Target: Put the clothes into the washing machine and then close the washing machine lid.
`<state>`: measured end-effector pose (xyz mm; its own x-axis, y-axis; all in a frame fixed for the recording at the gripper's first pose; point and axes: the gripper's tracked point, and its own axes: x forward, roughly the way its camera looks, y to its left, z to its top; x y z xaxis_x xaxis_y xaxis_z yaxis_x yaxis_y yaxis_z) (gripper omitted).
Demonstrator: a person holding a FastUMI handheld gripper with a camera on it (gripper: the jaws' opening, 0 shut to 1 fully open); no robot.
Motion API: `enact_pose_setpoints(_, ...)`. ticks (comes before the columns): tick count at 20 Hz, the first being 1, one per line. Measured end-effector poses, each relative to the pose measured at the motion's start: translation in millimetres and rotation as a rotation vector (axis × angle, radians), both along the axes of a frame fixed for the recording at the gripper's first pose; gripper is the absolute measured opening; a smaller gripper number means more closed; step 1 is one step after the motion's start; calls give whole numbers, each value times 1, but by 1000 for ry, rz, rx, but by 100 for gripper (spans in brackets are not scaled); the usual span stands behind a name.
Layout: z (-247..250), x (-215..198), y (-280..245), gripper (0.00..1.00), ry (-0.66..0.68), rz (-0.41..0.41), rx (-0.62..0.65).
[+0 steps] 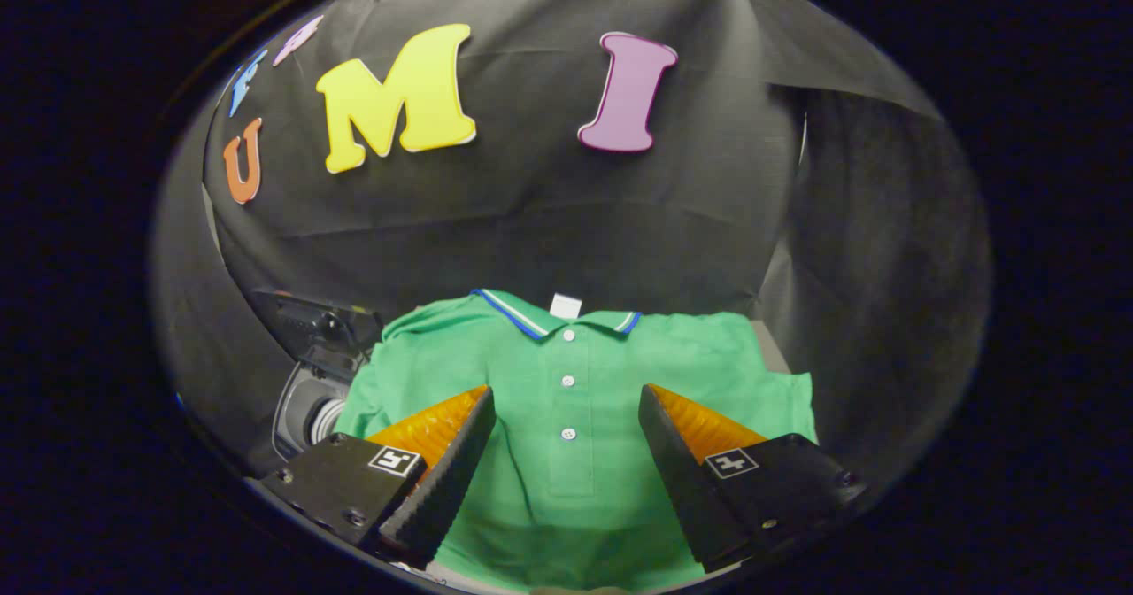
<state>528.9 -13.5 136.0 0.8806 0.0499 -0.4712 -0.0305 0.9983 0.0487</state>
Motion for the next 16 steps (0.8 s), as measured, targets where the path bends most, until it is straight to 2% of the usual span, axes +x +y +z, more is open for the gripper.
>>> enact_pose_setpoints(3, -28, -3, 0, 100, 89, -1, -5)
enact_pose_setpoints(11, -31, -2, 6, 100, 105, 18, 8)
enact_pose_setpoints(13, -32, -3, 8, 93, 114, 19, 8)
enact_pose_setpoints(14, -29, -3, 10, 85, 108, 27, 6)
enact_pose_setpoints(16, -29, 3, 10, 62, 87, 0, 35)
